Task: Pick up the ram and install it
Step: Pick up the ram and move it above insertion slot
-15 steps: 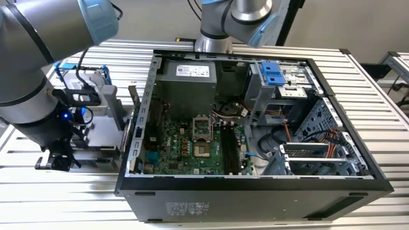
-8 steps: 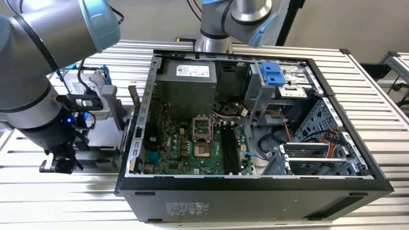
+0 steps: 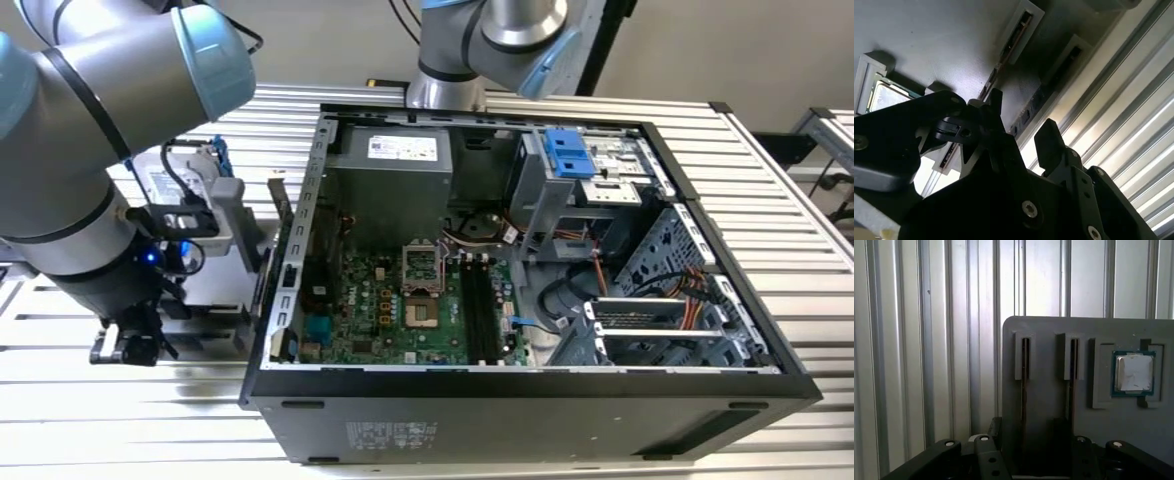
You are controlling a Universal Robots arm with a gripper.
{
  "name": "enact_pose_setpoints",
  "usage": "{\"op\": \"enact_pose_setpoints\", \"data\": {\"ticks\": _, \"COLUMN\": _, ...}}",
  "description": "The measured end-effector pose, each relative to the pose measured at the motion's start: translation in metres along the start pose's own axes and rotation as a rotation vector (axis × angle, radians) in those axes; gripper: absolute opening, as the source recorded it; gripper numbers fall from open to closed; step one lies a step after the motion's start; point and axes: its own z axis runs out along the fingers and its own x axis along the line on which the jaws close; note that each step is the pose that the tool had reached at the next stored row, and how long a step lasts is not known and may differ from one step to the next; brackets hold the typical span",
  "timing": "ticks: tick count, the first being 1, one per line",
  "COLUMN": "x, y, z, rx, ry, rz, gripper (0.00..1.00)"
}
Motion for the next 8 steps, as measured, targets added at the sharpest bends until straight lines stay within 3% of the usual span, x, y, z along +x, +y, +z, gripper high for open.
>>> {"op": "enact_pose_setpoints", "data": {"ticks": 4, "x": 0.0, "y": 0.0, "z": 0.0006, "rx": -0.0007, "ry": 0.0, "rz": -0.014, "gripper": 1.0}}
{"op": "enact_pose_setpoints", "data": {"ticks": 8, "x": 0.0001, "y": 0.0, "z": 0.0018, "rx": -0.001, "ry": 0.005, "rz": -0.014, "gripper": 1.0}}
